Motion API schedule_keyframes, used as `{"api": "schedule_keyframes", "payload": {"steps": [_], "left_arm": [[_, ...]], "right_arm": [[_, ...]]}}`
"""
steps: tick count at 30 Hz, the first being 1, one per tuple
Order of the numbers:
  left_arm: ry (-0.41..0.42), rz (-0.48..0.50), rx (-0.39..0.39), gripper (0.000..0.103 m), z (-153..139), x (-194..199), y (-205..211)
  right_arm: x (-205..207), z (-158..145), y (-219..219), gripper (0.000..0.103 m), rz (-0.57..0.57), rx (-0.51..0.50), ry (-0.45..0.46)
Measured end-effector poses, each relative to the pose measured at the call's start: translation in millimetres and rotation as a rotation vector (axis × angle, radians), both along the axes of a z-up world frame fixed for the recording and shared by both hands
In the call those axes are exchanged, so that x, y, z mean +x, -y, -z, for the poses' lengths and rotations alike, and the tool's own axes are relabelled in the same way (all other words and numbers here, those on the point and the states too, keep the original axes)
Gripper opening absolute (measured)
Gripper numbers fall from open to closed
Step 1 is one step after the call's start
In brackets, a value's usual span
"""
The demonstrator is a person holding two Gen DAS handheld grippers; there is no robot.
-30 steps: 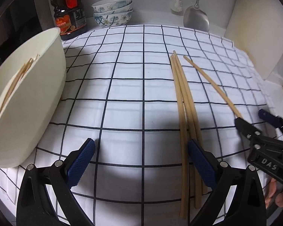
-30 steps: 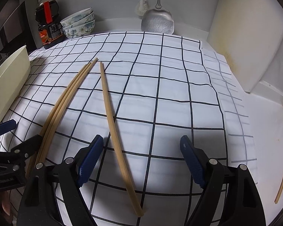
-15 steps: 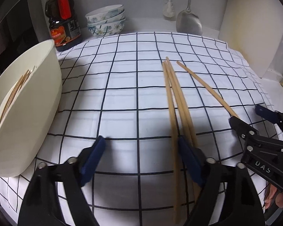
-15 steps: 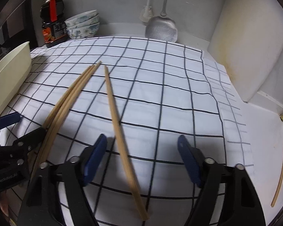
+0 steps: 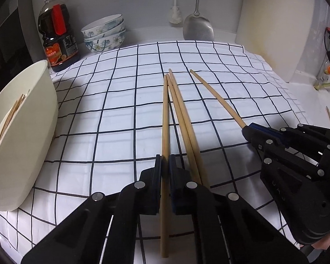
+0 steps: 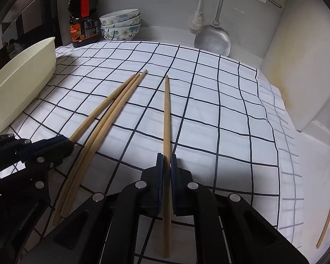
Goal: Organize utensils
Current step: 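Lift both held chopsticks and carry them over the cream-white bowl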
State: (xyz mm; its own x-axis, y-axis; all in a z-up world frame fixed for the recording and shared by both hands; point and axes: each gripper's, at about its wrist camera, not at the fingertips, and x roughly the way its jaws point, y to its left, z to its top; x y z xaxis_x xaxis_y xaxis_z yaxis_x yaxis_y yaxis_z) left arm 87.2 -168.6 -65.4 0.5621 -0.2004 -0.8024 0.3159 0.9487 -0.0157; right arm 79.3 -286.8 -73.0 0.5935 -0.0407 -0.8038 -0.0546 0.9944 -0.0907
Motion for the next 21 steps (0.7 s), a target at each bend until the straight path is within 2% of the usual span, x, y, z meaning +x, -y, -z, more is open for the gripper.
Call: {"api": "schedule_keyframes", "payload": {"steps": [4,8,16,21], "left_arm": [[-0.007,0.006,-0.016,0.007,-0.1,-1.1,-3.3],[-0.012,0.007,-0.043,0.007,-4.5,-2.8,-8.7],[0.064,0.047,-0.088,0.007,-40.4,-20.1,-24.9],[0.119,0.047,-0.129,0.007,-65.8,-28.1,-51.5]], "right_arm": [[0.6,-0.3,3.7,0.006,0.022,0.005,0.003],[-1.5,-6.6,11.5,0.006,0.048,0.050,0.021],[-6.4,-23.3,17.5,0.006,0.073,0.134,0.069],[-12.6,-42.9,5.5,0.006,0.070,0.142,0.126]]}}
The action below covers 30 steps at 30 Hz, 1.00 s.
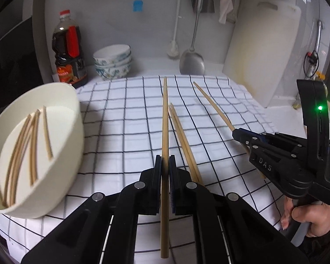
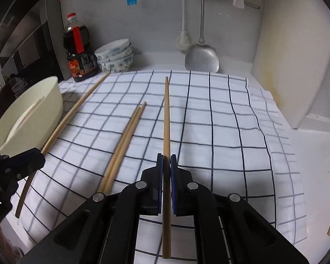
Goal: Organize utensils
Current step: 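Lift both held chopsticks and carry them over the cream-white bowl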
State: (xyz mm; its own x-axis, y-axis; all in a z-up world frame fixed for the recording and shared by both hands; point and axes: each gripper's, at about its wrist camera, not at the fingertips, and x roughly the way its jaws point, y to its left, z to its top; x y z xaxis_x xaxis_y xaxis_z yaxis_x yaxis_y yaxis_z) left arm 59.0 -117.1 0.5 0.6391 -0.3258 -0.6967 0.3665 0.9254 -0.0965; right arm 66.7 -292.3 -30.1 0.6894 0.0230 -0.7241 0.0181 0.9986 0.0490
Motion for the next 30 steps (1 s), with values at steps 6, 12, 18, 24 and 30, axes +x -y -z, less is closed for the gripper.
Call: {"api": "schedule_keyframes", "payload": {"steps": [6,12,18,24,30], "left_arm": [[0.078,-0.019,-0.024,0.007,-33.0,-9.9,-52.0],[0.101,-0.093,-0.045,0.007,-49.1,-5.0,-120.0],[0.092,-0.180,-0.034,0.007,-50.5,11.3,-181.6],[0.028,-0.248,-0.039,0.007,-35.7,34.3,-230.6],[-0.036,-0.261,-0.050,0.007,-14.2,52.5,-250.0]], "right_arm": [[-6.0,-22.2,-22.1,0.006,-0.023,0.033,0.067],[-1.4,-43.1,-79.8,0.006,-0.120,0.078,0.114],[22.6,-61.6,-145.7,0.006,-0.224,0.134,0.138],[54.4,-61.7,-216.8,0.006,-0.330,0.153,0.088],[81.2,-43.7,-262.5,0.006,-0.358,0.118,-0.011]]}}
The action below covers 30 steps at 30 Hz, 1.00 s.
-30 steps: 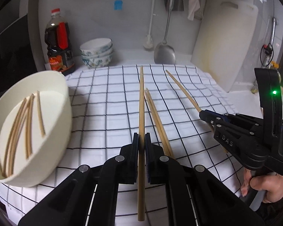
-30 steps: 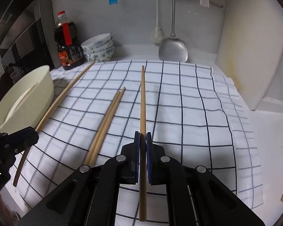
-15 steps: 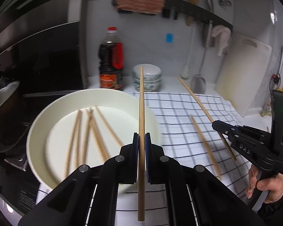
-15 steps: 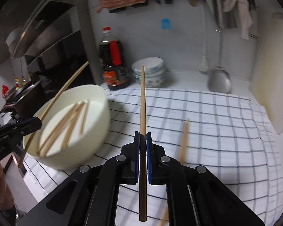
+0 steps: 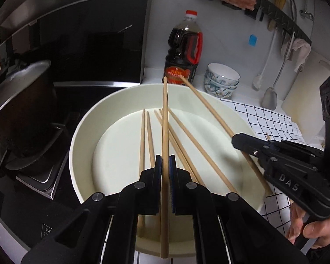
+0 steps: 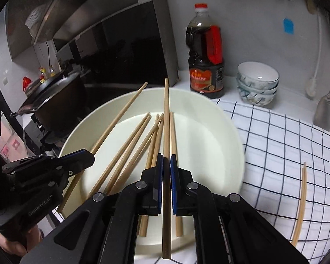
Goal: Organize utensils
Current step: 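Lift both held chopsticks and carry them over the cream-white bowl, then open both tools to drop the chopsticks into the bowl, then move both open tools back toward the last chopsticks on the cloth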
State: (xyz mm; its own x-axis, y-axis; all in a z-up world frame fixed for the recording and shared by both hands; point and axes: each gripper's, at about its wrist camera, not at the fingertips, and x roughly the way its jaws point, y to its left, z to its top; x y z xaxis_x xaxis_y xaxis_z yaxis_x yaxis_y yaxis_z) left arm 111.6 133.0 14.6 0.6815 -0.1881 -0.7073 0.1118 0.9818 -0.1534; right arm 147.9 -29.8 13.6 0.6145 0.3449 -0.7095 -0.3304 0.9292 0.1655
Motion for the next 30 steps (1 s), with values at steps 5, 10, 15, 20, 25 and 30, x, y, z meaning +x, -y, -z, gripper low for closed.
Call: {"api": "schedule_keyframes", "payload": {"steps": [5,10,15,20,25,30], "left_arm": [[-0.053,-0.003,-0.018,0.007,15.1,14.0,-4.7],[-0.078,-0.009,-0.019,0.007,24.3,20.1,-5.3],[-0.100,-0.017,-0.002,0.008,27.7,21.8,-5.6],[-0.036,-0.073,0.045,0.046,16.3,11.3,-12.9],[0.050,-0.114,0.050,0.079,-0.7,-3.1,-18.6],[0.083,-0.118,0.036,0.085,-8.8,-17.9,-16.7]], "right_arm": [[13.9,20.2,-13.3,0.006,0.017,-0.036,-0.078],[18.2,34.0,-17.1,0.006,0.021,-0.056,-0.121],[16.8,33.4,-16.4,0.018,0.020,-0.062,-0.113],[12.3,20.0,-4.2,0.027,0.047,-0.038,-0.066],[4.4,12.0,5.9,0.037,0.058,-0.025,-0.023],[-6.1,4.1,19.5,0.037,0.092,-0.051,0.024]]}}
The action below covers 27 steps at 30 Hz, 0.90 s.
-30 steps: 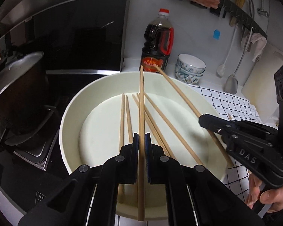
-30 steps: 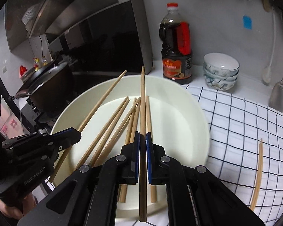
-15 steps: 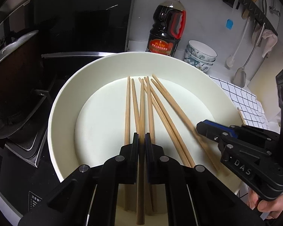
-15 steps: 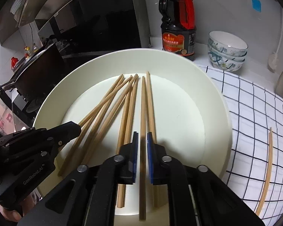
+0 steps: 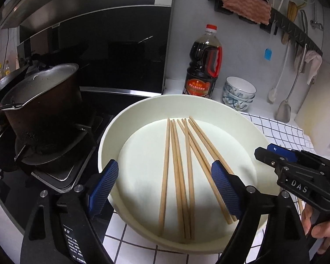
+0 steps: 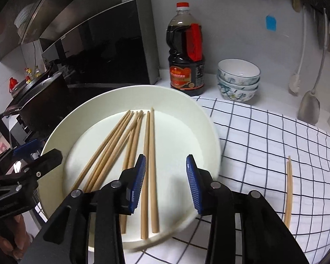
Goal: Organize utensils
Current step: 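Move both open tools back toward the last chopsticks on the cloth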
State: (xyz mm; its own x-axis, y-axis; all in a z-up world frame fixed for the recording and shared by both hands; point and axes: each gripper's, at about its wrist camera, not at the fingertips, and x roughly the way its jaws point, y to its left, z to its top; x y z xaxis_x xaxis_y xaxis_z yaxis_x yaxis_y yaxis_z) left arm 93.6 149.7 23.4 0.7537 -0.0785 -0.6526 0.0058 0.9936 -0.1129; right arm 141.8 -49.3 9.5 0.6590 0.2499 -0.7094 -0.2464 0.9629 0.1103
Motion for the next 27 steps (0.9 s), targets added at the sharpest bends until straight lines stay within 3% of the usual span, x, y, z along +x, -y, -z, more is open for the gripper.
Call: {"api": "schedule_keyframes", "payload": {"steps": [12,21,27], "left_arm": [[-0.011,0.017,-0.040,0.092,-0.7,-20.8,27.0],[0.016,0.070,-0.058,0.097,-10.8,-41.5,68.2],[-0.010,0.136,-0.064,0.097,-7.4,-49.5,106.6]], "right_arm": [[-28.6,-2.7,47.6,0.054,0.058,0.045,0.000],[-55.8,-7.4,97.6,0.059,0.128,0.013,0.017],[-68.6,-3.5,148.2,0.060,0.206,0.026,0.016]]}}
